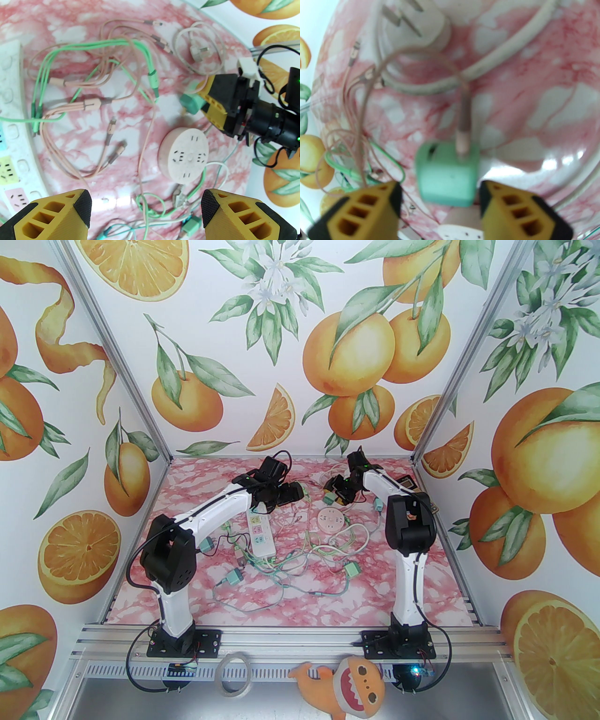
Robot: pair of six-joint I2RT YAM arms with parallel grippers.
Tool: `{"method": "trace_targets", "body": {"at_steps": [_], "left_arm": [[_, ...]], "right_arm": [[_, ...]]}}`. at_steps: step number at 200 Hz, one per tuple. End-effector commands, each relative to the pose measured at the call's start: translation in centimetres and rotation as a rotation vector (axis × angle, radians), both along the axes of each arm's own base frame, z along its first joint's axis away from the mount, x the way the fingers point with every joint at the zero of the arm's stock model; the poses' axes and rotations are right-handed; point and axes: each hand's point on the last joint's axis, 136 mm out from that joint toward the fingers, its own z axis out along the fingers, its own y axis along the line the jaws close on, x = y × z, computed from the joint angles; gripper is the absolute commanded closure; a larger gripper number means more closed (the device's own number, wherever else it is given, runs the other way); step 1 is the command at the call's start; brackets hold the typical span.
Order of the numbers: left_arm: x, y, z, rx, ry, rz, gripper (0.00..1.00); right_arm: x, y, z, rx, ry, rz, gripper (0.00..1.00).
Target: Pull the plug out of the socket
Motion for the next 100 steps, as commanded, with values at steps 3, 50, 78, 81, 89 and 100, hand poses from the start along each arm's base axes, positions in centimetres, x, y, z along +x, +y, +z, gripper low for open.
{"method": "trace_targets", "body": {"at_steps": [3, 50, 78, 81, 89, 100], "left_arm": [[0.1, 0.9, 2.7, -0.014, -0.067, 0.009, 0.19], [1.0, 3.8, 3.5, 0.039, -0.100, 0.046, 0.17], [1.7, 8.0, 4.9, 0.100, -0.144, 0.107, 0.12], [1.8, 8.5, 4.9, 0.112, -0.149, 0.116, 0.10], [1.9, 10.1, 5.6, 0.142, -0.171, 0.142, 0.08], [1.9, 12.7, 6.3, 0.209, -0.204, 0.192, 0.02]], "right_arm": [[-0.1, -0.1, 0.7, 0.003, -0.004, -0.001, 0.28], [-1.5, -1.5, 4.5, -0.086, -0.080, 0.030, 0.19], [-3.1, -3.2, 7.9, -0.179, -0.189, 0.045, 0.00], [-3.2, -3.4, 8.3, -0.191, -0.203, 0.044, 0.00], [-3.7, -4.0, 9.5, -0.223, -0.242, 0.046, 0.00], [-4.2, -4.7, 10.9, -0.263, -0.301, 0.048, 0.00]]}}
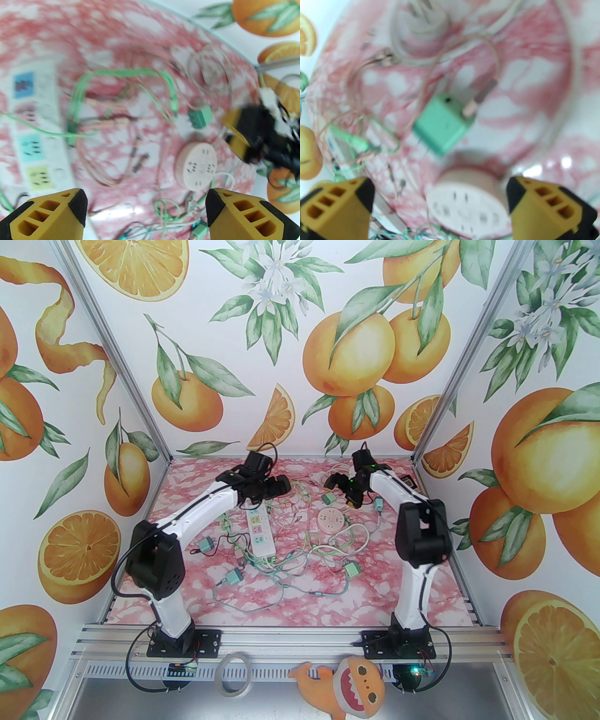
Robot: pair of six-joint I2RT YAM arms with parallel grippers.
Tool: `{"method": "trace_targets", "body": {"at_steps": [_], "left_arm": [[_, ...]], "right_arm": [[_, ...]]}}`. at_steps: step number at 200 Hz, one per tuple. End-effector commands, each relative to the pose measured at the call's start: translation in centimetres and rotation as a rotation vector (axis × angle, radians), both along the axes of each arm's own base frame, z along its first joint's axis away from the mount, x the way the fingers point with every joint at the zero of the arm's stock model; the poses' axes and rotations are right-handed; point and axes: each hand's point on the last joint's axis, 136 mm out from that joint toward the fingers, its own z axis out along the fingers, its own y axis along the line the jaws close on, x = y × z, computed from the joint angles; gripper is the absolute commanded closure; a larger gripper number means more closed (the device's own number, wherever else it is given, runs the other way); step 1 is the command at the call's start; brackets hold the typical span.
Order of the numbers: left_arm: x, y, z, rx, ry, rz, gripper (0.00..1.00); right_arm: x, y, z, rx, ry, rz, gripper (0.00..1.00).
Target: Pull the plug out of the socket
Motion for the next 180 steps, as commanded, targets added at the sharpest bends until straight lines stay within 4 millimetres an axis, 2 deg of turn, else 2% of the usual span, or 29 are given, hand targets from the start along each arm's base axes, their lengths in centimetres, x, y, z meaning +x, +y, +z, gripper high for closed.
{"method": "trace_targets", "body": {"at_steps": [1, 31, 44, 47, 48, 49, 67, 76, 84, 89, 111, 133, 156, 167, 180], "left_arm": [[-0.2, 5.6, 2.9, 0.135, -0.094, 0.090, 0.02], [-1.2, 12.9, 5.0, 0.301, -0.181, 0.252, 0.00], [-2.1, 15.5, 5.0, 0.357, -0.208, 0.302, 0.00], [-2.3, 16.2, 4.9, 0.371, -0.212, 0.315, 0.00], [-2.3, 16.4, 4.9, 0.376, -0.213, 0.320, 0.00], [-2.4, 16.6, 4.9, 0.379, -0.218, 0.323, 0.00], [-3.6, 19.9, 4.9, 0.485, -0.296, 0.409, 0.00], [-4.5, 21.7, 4.3, 0.560, -0.323, 0.467, 0.00], [-5.0, 22.9, 4.0, 0.606, -0.349, 0.499, 0.00], [-5.4, 23.6, 3.1, 0.639, -0.351, 0.501, 0.00], [-6.7, 25.8, 0.5, 0.702, -0.350, 0.509, 0.00], [-6.6, 26.4, -2.3, 0.747, -0.364, 0.410, 0.00], [-6.0, 27.8, -4.8, 0.738, -0.378, 0.402, 0.00], [-5.4, 28.2, -5.5, 0.733, -0.396, 0.404, 0.00], [-4.3, 27.6, -5.9, 0.740, -0.448, 0.353, 0.00]], "right_arm": [[-0.6, -2.3, 4.6, -0.128, -0.175, 0.009, 0.00], [-2.5, -4.9, 8.0, -0.253, -0.382, -0.031, 0.00], [-3.6, -6.4, 9.1, -0.325, -0.472, -0.066, 0.00], [-4.2, -6.6, 8.6, -0.341, -0.475, -0.067, 0.00], [-3.9, -6.7, 9.4, -0.343, -0.503, -0.074, 0.00], [-4.4, -6.9, 8.8, -0.350, -0.491, -0.073, 0.00], [-5.9, -8.9, 9.1, -0.435, -0.612, -0.146, 0.00], [-6.8, -10.1, 9.2, -0.485, -0.695, -0.188, 0.00], [-7.4, -10.4, 9.3, -0.518, -0.753, -0.184, 0.00], [-7.9, -10.6, 9.3, -0.546, -0.791, -0.174, 0.00], [-9.8, -12.4, 8.2, -0.649, -0.881, -0.228, 0.00], [-10.8, -13.8, 5.9, -0.707, -0.872, -0.282, 0.00], [-10.8, -14.2, 2.8, -0.739, -0.805, -0.269, 0.00], [-10.3, -14.0, 2.4, -0.744, -0.847, -0.269, 0.00], [-9.5, -13.8, 2.7, -0.746, -0.878, -0.263, 0.00]]}}
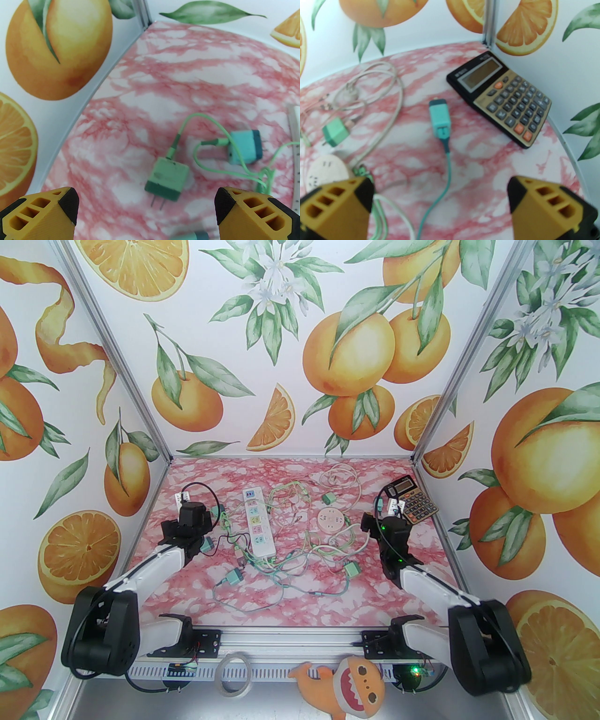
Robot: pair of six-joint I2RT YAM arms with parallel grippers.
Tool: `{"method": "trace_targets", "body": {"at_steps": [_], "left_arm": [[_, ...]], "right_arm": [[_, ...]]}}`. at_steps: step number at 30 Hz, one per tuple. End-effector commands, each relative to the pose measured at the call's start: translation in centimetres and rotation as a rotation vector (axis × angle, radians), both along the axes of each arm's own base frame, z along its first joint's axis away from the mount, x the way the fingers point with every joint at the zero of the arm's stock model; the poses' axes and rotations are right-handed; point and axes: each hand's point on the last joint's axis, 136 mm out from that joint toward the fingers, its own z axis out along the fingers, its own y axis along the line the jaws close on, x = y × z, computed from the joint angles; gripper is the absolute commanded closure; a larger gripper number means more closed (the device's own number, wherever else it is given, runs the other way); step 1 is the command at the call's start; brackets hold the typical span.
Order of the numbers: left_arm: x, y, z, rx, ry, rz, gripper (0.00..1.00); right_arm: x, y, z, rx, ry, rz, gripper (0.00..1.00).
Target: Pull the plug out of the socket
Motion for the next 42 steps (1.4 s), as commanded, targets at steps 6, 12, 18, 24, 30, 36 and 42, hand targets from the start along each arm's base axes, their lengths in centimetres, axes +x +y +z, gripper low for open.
{"method": "trace_targets", "body": {"at_steps": [6, 12, 18, 24, 30, 36, 42], "left_arm": [[5.8, -2.0, 1.2, 0.055, -0.217, -0.224, 0.00], [6.8, -3.9, 0.3, 0.018, -0.249, -0.344, 0.00], [6.1, -5.5, -0.3, 0.000, -0.340, -0.461, 0.00], [6.1, -5.5, -0.5, -0.001, -0.328, -0.461, 0.00], [6.1, -5.6, -0.5, 0.013, -0.319, -0.461, 0.00], [6.1, -5.6, -0.5, 0.013, -0.316, -0.461, 0.00], [6.1, -5.6, -0.5, 0.013, -0.317, -0.460, 0.00]], "right_arm": [[3.5, 1.6, 0.3, -0.075, -0.152, 0.112, 0.00], [2.9, 2.0, 0.5, -0.072, -0.201, 0.140, 0.00], [2.7, 2.3, 0.5, -0.071, -0.208, 0.163, 0.00], [2.8, 2.5, 0.6, -0.071, -0.211, 0.175, 0.00], [3.3, 0.0, 0.2, -0.068, -0.170, 0.019, 0.00], [3.2, -0.1, 0.2, -0.067, -0.169, 0.007, 0.00], [3.3, -0.1, 0.2, -0.069, -0.166, 0.008, 0.00]]}}
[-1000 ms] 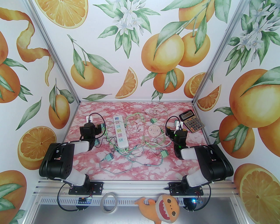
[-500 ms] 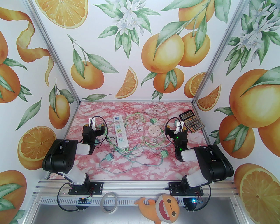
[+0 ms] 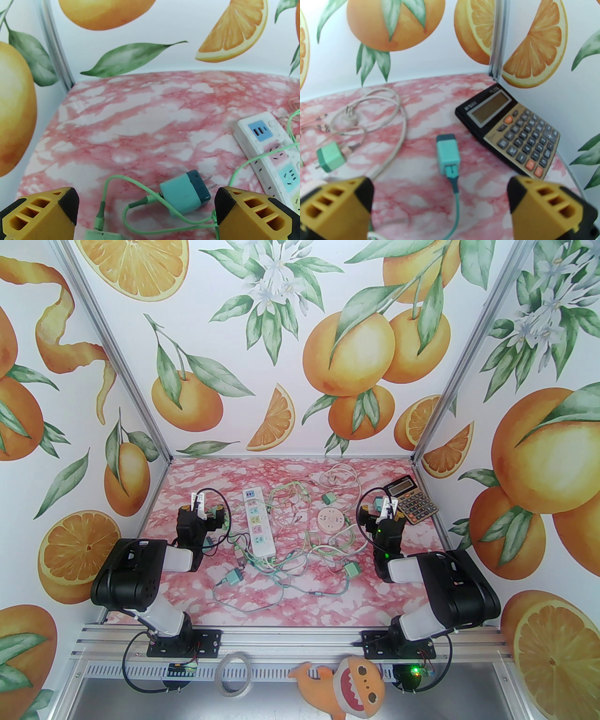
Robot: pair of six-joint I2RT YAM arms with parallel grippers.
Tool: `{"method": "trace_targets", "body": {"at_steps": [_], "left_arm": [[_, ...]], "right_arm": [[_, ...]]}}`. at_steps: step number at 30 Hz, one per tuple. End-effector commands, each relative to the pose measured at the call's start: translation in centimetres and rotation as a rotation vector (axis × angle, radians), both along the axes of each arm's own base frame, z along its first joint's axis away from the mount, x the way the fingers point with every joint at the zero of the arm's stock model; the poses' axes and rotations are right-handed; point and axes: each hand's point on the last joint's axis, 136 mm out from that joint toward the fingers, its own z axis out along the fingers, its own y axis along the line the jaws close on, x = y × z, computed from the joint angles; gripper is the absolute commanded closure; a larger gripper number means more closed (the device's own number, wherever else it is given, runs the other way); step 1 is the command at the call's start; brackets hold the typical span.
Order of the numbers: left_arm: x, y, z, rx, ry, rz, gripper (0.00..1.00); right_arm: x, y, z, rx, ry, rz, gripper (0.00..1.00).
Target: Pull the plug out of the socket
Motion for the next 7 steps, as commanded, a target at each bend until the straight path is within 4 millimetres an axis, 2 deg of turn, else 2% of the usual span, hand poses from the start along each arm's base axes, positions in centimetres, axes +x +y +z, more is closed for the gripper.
{"method": "trace_targets", "body": {"at_steps": [1, 7], "left_arm": [[0.20, -0.31, 0.80, 0.010, -0.033, -0.015, 0.00], [0.20, -0.32, 0.81, 0.009, -0.033, -0.015, 0.00]], "right_arm": [[0.21, -0.41, 0.18, 0.006, -0.005, -0.027, 0.00], [0.22, -0.42, 0.20, 0.006, -0.006, -0.025, 0.00]]}}
